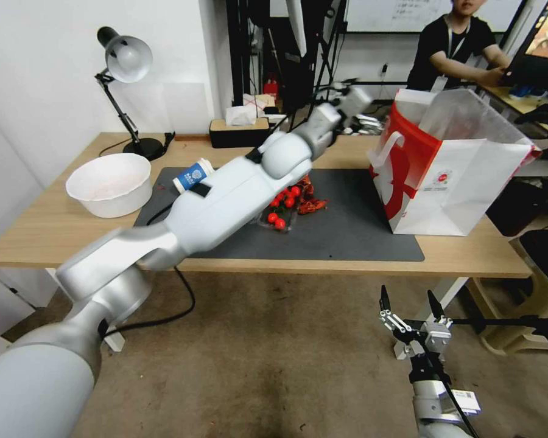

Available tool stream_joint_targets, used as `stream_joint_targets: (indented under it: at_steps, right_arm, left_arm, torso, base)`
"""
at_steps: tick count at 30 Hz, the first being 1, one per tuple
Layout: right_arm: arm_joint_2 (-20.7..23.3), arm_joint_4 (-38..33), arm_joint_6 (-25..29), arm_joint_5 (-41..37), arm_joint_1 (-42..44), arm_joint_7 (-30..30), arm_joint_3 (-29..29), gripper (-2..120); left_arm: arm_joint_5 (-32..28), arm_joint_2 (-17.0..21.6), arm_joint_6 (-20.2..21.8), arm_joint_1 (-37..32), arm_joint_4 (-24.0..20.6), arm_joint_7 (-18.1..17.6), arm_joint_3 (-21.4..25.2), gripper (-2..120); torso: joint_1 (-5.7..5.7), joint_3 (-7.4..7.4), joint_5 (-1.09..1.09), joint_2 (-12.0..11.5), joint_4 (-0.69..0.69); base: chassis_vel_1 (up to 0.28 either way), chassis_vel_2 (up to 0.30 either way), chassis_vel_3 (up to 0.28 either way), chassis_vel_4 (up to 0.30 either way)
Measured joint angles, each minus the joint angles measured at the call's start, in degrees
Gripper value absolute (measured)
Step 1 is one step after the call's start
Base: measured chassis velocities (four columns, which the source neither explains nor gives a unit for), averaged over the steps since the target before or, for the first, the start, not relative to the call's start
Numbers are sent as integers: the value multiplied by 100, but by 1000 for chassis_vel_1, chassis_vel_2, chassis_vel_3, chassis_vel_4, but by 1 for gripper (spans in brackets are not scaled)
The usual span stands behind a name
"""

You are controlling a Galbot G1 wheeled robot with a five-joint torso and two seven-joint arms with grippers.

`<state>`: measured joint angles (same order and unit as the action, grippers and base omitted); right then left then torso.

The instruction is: Pick up the trash from the table and place it into the takeout bag.

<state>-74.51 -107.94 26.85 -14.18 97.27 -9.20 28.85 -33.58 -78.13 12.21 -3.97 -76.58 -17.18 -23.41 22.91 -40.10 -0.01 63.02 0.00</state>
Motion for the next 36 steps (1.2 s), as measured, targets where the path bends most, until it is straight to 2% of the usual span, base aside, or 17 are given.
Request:
stream_joint_targets:
  at_steps: [1, 2, 4, 6, 8, 11, 12, 14, 15, 20, 21, 23, 28, 31, 32, 35, 36]
  right_arm:
    - [-2, 0, 0, 2, 1, 1, 0, 100]
    - [-2, 0, 0, 2, 1, 1, 0, 100]
    - [-7, 1, 0, 17, 4, 19, -1, 100]
    - [-7, 1, 0, 20, 5, 27, -1, 100]
    - [7, 1, 0, 25, 2, 43, 0, 100]
    - [18, 1, -1, 25, -14, 44, 2, 100]
    - [27, 1, -5, 25, -24, 44, 11, 100]
    - [27, 1, -5, 25, -24, 44, 11, 100]
    - [30, 1, -7, 24, -27, 53, 11, 100]
    - [25, 9, -7, 20, -32, 103, -13, 100]
    - [28, 9, -10, 20, -33, 156, -17, 100]
    - [31, 9, -13, 20, -33, 176, -25, 100]
    - [34, 5, -15, 21, -40, 190, -43, 100]
    - [35, -18, -17, 25, -42, 198, -50, 100]
    - [35, -18, -17, 25, -42, 198, -50, 100]
    - [46, -22, -7, 24, -33, 207, -41, 100]
    - [46, -22, -7, 24, -33, 207, -41, 100]
  left_arm:
    - [-53, 3, 181, -99, -85, -366, 95, 100]
    - [-53, 3, 181, -99, -85, -366, 95, 100]
    - [-499, 30, 773, -377, -387, -1435, 374, 100]
    - [-568, 52, 855, -436, -460, -1588, 423, 100]
    - [-392, 220, 923, -688, -639, -1877, 565, 100]
    - [-312, 324, 930, -866, -770, -2056, 663, 100]
    - [-352, 431, 1027, -1102, -954, -2346, 798, 100]
    - [-355, 442, 1037, -1131, -975, -2371, 815, 100]
    - [-302, 557, 1070, -1401, -1139, -2513, 982, 100]
    - [-138, 861, 989, -2054, -1508, -2558, 1435, 100]
    - [-18, 1070, 940, -2548, -1876, -2498, 1743, 100]
    - [155, 1258, 874, -3115, -2267, -2335, 2116, 100]
    - [457, 1437, 714, -3774, -2702, -2105, 2562, 100]
    - [748, 1528, 504, -4456, -3113, -1898, 2971, 100]
    - [748, 1528, 504, -4456, -3113, -1898, 2971, 100]
    - [874, 1516, 309, -5184, -3426, -1669, 3265, 100]
    - [874, 1516, 309, -5184, -3426, -1669, 3265, 100]
  torso:
    - [0, 0, 0, 0, 0]
    - [0, 0, 0, 0, 0]
    - [0, 0, 0, 0, 0]
    - [0, 0, 0, 0, 0]
    - [0, 0, 0, 0, 0]
    - [0, 0, 1, 1, 1]
    - [0, 0, 0, 1, 1]
    - [0, 0, 0, 1, 0]
    - [0, 0, 0, 1, -1]
    - [0, 0, 0, 1, 1]
    - [0, 0, -1, 1, -1]
    - [0, 1, -2, 1, 1]
    - [0, 1, 1, 1, 1]
    - [0, 1, 1, 1, 0]
    - [0, 1, 1, 1, 0]
    - [-1, 1, 0, 1, 1]
    - [-1, 1, 0, 1, 1]
  base:
    - [0, 0, 0, 0]
    - [0, 0, 0, 0]
    - [0, 0, 0, 0]
    - [0, 0, 0, 0]
    - [0, 0, 0, 0]
    - [0, 0, 0, 0]
    - [0, 0, 0, 0]
    - [0, 0, 0, 0]
    - [0, 0, 0, 0]
    - [0, 0, 0, 0]
    - [0, 0, 0, 0]
    - [0, 0, 0, 0]
    - [0, 0, 0, 0]
    - [0, 0, 0, 0]
    - [0, 0, 0, 0]
    - [0, 0, 0, 0]
    - [0, 0, 0, 0]
